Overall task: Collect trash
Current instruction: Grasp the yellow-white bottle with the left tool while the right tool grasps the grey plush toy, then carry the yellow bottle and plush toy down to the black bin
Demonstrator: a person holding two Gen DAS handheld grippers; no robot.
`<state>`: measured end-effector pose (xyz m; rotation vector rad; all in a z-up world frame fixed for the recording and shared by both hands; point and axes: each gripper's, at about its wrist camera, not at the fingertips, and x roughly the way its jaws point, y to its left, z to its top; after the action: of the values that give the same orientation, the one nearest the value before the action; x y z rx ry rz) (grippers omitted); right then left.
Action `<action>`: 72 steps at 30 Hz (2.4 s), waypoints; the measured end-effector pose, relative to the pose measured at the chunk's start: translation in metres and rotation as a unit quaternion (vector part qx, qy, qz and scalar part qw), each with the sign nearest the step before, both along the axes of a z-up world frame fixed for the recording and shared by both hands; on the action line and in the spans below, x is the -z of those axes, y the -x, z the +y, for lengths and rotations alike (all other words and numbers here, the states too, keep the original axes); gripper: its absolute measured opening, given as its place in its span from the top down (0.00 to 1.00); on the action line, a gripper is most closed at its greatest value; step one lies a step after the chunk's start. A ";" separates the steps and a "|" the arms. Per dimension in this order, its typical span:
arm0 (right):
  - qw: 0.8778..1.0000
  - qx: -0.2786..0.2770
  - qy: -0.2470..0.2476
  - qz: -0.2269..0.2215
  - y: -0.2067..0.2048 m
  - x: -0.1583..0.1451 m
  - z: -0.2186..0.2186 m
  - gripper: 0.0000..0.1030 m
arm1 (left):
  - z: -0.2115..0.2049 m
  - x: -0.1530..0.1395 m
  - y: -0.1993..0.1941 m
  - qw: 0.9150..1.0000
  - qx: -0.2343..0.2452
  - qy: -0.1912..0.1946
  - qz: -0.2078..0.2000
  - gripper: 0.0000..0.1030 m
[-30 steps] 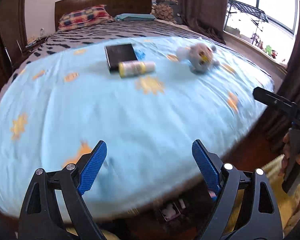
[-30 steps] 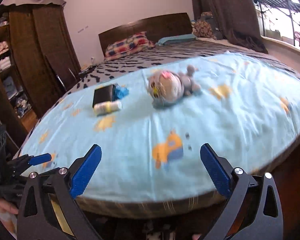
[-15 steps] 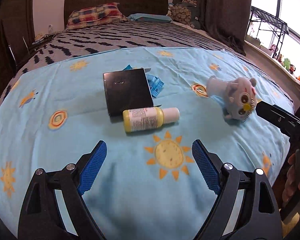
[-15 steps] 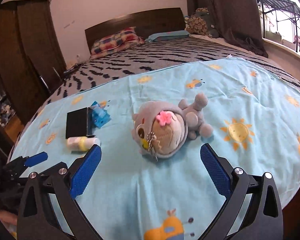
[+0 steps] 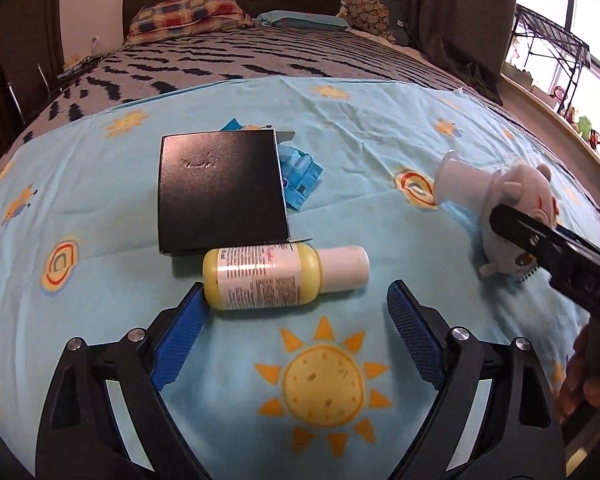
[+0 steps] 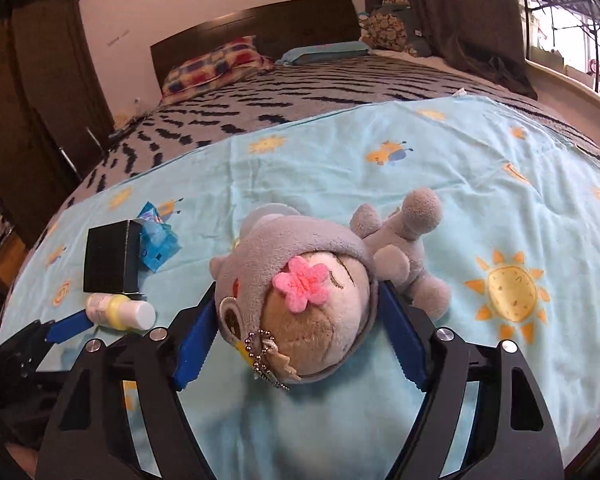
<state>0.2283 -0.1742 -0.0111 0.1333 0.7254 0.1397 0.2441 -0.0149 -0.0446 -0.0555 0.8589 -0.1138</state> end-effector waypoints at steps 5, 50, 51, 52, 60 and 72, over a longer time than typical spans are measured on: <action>1.000 -0.012 -0.003 -0.005 0.010 -0.003 0.001 0.27 | -0.004 0.004 -0.014 1.000 -0.013 -0.012 0.009 0.22; 0.995 -0.084 -0.044 0.014 0.273 0.029 0.001 0.27 | 0.010 0.012 0.274 0.995 0.098 0.024 -0.006 0.24; 0.995 -0.086 -0.046 0.027 0.274 0.036 0.001 0.27 | 0.006 0.018 0.277 0.995 0.101 0.020 0.002 0.24; 0.994 -0.087 -0.046 0.038 0.274 0.042 0.001 0.27 | 0.003 0.027 0.278 0.994 0.105 0.016 0.014 0.24; 0.986 -0.085 -0.040 0.141 0.260 0.102 0.007 0.27 | -0.014 0.094 0.269 0.986 0.124 0.027 0.108 0.24; 0.973 -0.098 -0.033 0.205 0.236 0.162 0.022 0.27 | -0.022 0.164 0.252 0.978 0.128 0.033 0.161 0.24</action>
<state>-0.0077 -0.1518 -0.1735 0.1554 1.1472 0.3325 -0.0081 -0.0373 -0.2081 -0.0251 1.1838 -0.3841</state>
